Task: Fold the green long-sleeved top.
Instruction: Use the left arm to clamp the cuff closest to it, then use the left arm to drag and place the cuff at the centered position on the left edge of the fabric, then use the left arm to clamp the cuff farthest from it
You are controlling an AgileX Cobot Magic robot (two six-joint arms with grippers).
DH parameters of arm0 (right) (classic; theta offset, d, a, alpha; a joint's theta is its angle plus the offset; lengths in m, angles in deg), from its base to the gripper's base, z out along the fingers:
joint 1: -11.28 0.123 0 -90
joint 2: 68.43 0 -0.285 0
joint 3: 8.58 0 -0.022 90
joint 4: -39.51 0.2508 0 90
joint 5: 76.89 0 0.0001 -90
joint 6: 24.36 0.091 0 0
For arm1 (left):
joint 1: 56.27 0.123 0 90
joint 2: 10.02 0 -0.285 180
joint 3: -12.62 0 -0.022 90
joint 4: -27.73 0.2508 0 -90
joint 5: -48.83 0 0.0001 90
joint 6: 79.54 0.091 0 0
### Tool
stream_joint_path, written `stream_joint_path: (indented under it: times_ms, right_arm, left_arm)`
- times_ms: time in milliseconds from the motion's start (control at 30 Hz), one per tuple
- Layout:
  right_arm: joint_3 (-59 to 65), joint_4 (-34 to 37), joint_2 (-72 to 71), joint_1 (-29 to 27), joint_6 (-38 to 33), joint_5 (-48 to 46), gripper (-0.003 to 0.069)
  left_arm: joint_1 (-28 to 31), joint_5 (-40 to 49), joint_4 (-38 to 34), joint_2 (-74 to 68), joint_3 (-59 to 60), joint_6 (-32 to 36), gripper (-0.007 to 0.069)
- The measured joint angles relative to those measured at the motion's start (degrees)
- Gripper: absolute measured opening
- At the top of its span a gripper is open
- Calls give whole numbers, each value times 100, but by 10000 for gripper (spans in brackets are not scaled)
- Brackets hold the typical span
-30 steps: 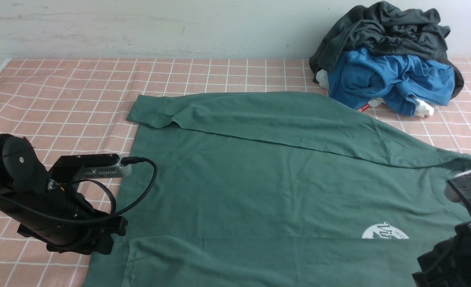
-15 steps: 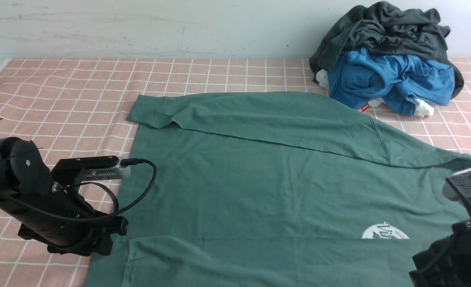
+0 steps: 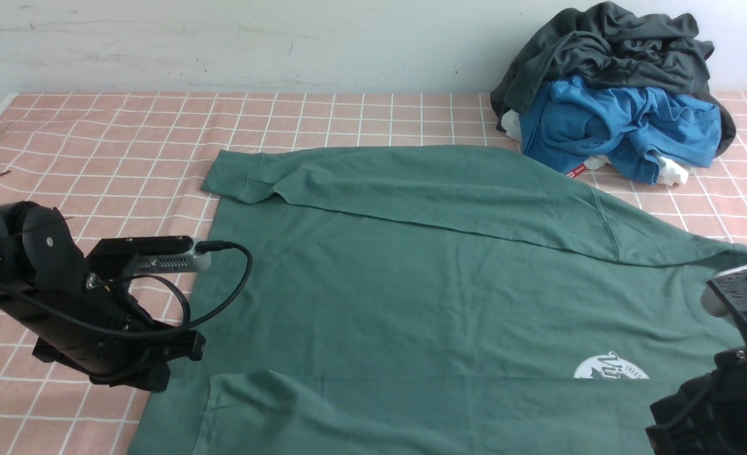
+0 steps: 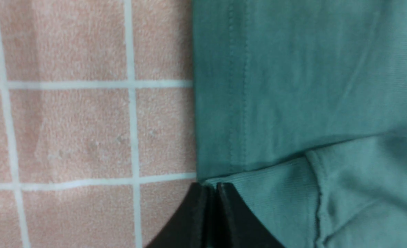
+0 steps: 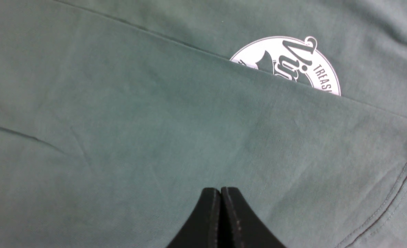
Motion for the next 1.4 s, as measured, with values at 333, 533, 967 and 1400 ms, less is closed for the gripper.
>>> stream_joint_path:
  times_ms: [333,533,967,1400]
  right_arm:
    - [0,-110,0,0,-5,84,-14]
    - [0,-110,0,0,-5,84,-14]
    - [0,-105,0,0,-5,140,-14]
    - [0,-110,5,0,-5,279,-14]
  left_arm:
    - [0,-679,315,449,-1086,649,6]
    - [0,-602,348,-645,-2148,536,46]
    - [302,218,368,-3892,-6575,-680,397]
    - [410,1178,403,-5133,-8051,-765,97]
